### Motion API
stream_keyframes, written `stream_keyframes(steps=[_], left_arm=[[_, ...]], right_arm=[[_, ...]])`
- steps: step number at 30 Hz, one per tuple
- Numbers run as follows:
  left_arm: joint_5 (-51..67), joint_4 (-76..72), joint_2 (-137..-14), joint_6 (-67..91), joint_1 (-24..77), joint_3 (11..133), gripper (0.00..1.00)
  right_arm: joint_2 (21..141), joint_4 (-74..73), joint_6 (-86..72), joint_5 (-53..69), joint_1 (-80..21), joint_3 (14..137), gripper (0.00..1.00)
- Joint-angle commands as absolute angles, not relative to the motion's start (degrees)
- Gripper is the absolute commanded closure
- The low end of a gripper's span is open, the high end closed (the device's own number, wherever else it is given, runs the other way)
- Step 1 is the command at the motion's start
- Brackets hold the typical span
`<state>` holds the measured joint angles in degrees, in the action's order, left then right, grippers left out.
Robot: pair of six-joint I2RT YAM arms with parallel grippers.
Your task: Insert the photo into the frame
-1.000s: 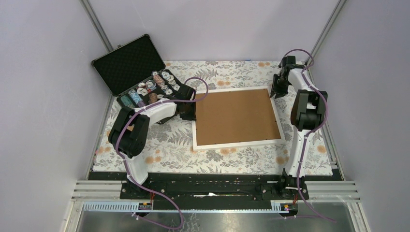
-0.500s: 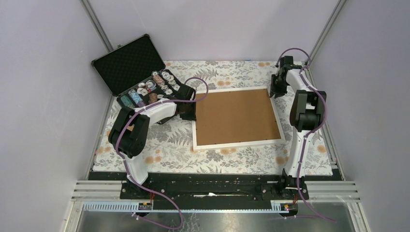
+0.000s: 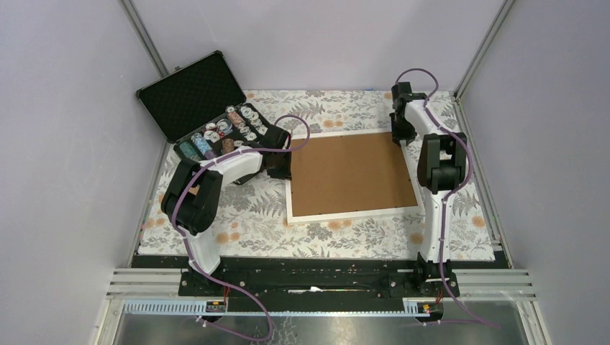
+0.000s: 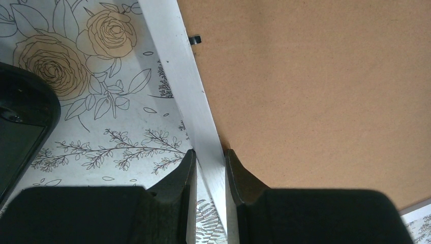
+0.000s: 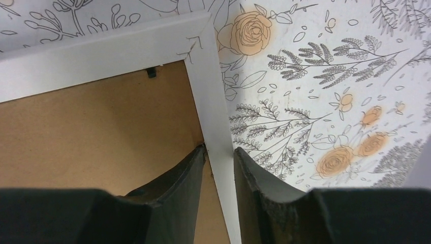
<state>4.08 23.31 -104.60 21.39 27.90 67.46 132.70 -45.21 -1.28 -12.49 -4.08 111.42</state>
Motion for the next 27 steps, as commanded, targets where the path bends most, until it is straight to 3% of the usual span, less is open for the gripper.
stream_keyframes(steps=[1, 6, 11, 15, 19, 21, 25, 27], left_arm=[[3.6, 28.2, -106.2, 16.4, 28.6, 65.3, 1.0], [2.7, 28.3, -105.4, 16.3, 28.7, 65.2, 1.0], [1.3, 28.0, -104.3, 16.3, 28.7, 65.2, 1.0], [0.3, 28.2, -103.2, 16.3, 28.7, 65.2, 1.0], [0.2, 29.1, -102.0, 16.5, 28.6, 66.2, 0.99], [0.2, 30.0, -101.1, 16.4, 28.6, 67.2, 0.93], [0.7, 28.0, -95.5, 16.0, 28.5, 65.7, 0.63], [0.3, 26.9, -91.8, 16.0, 28.3, 64.8, 0.57]], right_arm=[[142.5, -51.4, -2.8, -7.8, -11.2, 112.6, 0.61], [143.2, -54.5, -0.3, -12.0, -15.6, 119.1, 0.59], [133.8, -53.2, -0.9, -10.1, -17.7, 121.1, 0.5], [121.8, -50.4, -3.9, -9.2, -17.7, 115.8, 0.4], [111.3, -47.5, -6.2, -7.4, -17.3, 107.7, 0.35], [105.2, -45.4, -7.3, -3.9, -17.3, 102.0, 0.31], [90.2, -40.0, -9.3, 3.0, -17.3, 90.1, 0.19], [83.0, -39.5, -10.2, 4.2, -17.3, 86.6, 0.14]])
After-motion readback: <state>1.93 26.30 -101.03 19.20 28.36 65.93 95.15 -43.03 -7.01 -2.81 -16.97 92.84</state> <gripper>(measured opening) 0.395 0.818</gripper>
